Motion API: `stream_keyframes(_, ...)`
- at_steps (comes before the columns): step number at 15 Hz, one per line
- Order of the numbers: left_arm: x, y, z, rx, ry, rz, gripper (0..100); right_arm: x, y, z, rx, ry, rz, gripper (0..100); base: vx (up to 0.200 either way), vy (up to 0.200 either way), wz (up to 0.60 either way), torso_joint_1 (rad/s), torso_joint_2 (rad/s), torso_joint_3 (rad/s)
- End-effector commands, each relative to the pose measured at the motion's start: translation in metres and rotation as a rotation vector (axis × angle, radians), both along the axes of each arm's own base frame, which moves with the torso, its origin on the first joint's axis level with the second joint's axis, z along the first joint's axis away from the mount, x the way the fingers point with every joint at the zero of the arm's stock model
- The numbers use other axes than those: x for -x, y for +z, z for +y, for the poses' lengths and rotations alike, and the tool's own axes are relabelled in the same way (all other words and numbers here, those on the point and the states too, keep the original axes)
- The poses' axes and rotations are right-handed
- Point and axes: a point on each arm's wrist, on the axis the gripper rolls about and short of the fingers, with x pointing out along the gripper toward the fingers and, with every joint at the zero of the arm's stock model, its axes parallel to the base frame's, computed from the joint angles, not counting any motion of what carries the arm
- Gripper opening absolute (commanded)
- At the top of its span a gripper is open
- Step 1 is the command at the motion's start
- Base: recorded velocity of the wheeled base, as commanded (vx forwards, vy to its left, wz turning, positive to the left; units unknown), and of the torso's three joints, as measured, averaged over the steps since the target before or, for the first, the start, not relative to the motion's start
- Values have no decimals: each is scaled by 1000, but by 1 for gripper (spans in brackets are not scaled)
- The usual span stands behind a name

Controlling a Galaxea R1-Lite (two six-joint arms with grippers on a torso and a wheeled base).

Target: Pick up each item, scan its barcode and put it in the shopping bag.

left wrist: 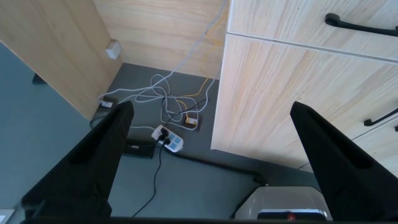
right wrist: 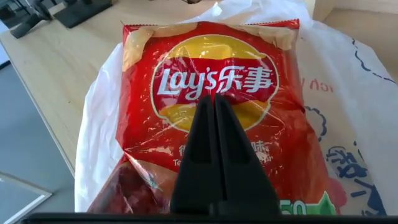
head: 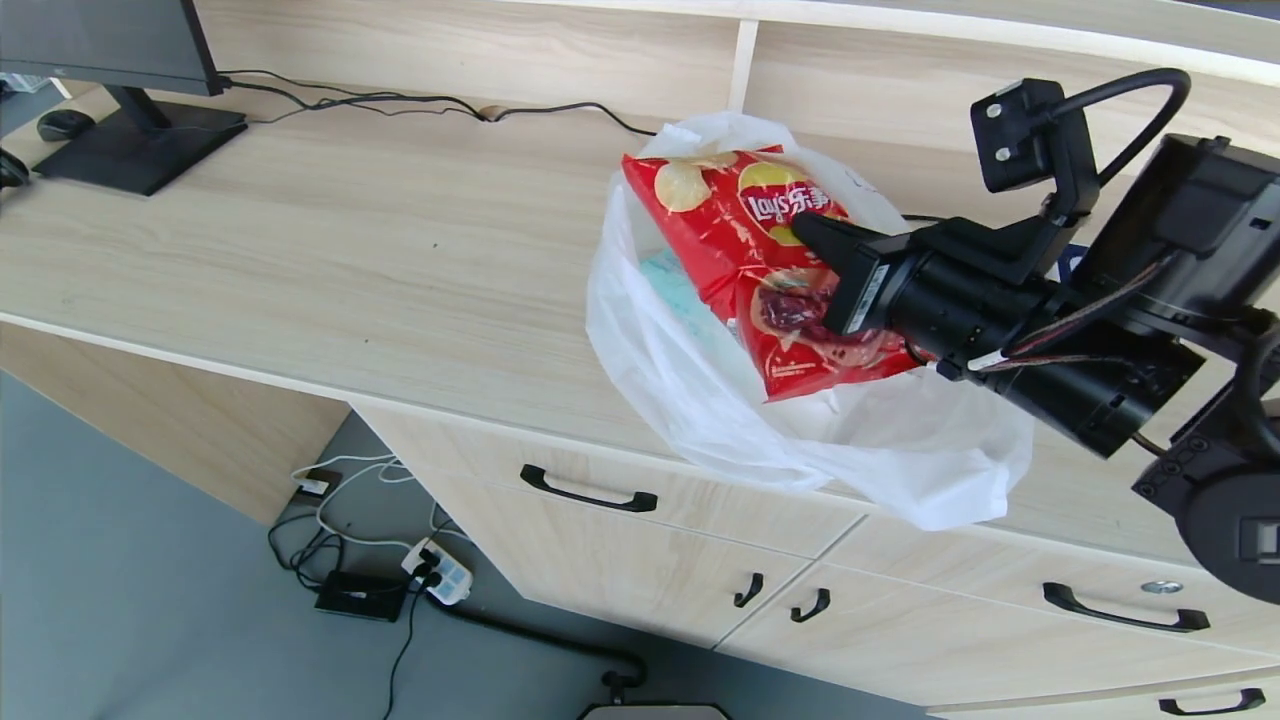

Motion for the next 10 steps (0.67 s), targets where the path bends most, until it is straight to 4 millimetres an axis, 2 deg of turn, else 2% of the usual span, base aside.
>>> stream_keyframes(1, 0, 0, 0, 0, -1, 1, 100, -7, -5, -2, 9, -17, 13, 0, 0, 0, 0, 0, 0, 0)
stream_keyframes(4, 0, 0, 0, 0, 1, 1, 100, -3, 14, -20, -17, -44, -54, 0, 0, 0, 0, 0, 0, 0)
stream_keyframes(6, 0, 0, 0, -2, -1, 1, 100, 17, 34, -33, -48, -54, -112, 0, 0, 0, 0, 0, 0, 0)
stream_keyframes(10, 0, 0, 0, -2, -1, 1, 100, 47, 55, -50, -53, -67, -201, 0, 0, 0, 0, 0, 0, 0)
